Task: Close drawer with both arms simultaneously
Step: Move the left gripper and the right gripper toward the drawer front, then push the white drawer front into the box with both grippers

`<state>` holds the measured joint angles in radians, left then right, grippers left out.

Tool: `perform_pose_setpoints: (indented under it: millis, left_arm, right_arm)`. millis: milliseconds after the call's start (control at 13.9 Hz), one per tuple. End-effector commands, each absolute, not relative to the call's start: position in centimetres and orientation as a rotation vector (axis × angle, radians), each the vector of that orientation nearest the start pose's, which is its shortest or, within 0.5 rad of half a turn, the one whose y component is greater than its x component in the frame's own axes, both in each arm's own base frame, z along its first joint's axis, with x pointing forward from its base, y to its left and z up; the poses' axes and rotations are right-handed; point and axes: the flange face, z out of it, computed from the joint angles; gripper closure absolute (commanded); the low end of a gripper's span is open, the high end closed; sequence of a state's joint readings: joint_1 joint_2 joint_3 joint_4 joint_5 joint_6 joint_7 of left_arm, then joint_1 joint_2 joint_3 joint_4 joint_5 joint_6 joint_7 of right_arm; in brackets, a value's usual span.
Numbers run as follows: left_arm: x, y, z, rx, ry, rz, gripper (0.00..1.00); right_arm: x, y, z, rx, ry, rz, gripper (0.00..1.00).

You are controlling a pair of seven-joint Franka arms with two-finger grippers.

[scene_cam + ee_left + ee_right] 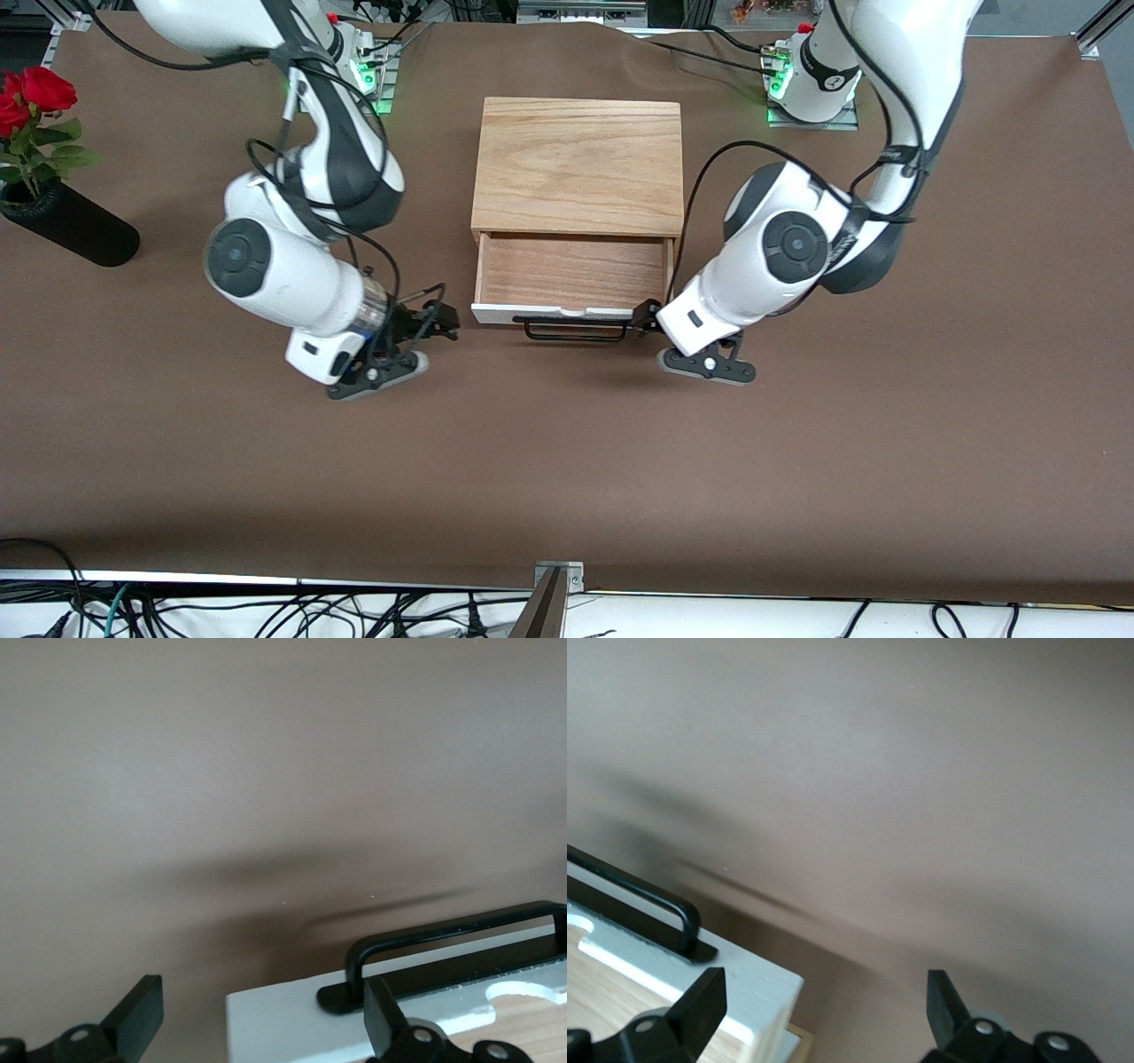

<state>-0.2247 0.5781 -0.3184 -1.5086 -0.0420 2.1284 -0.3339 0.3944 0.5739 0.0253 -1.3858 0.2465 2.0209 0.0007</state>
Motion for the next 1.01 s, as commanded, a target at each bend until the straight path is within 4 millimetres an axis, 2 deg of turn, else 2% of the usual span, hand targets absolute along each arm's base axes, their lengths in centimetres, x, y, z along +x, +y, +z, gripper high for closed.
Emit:
perform_pose_setpoints:
  millis: [0,72,144,576,935]
  left_arm:
    - [62.4,-35.6,32.8,-3.366,0.254,0.087,0.00]
    - [61.6,-36.9,32.6,-3.362,0.277,0.098,0.00]
    - [61.5,-37.2,32.4,-3.360,0.282,0.104,0.00]
    - [61.0,-37.3,31.9,-3.350,0.302,0.133,0.00]
    - [60.2,-37.9,31.6,-3.349,0.306,0.188,0.00]
  right_arm:
    - [66.1,32.5,36.9,-2.836,-0.470,-0.016,0.00]
    - [65.8,33.2,36.3,-2.836,-0.478,-0.012,0.00]
    - [65.4,34.3,35.7,-2.833,-0.498,-0.011,0.00]
    - [63.2,38.6,32.1,-2.774,-0.506,0.085,0.00]
    - [62.0,40.3,29.9,-2.774,-0.536,0.134,0.00]
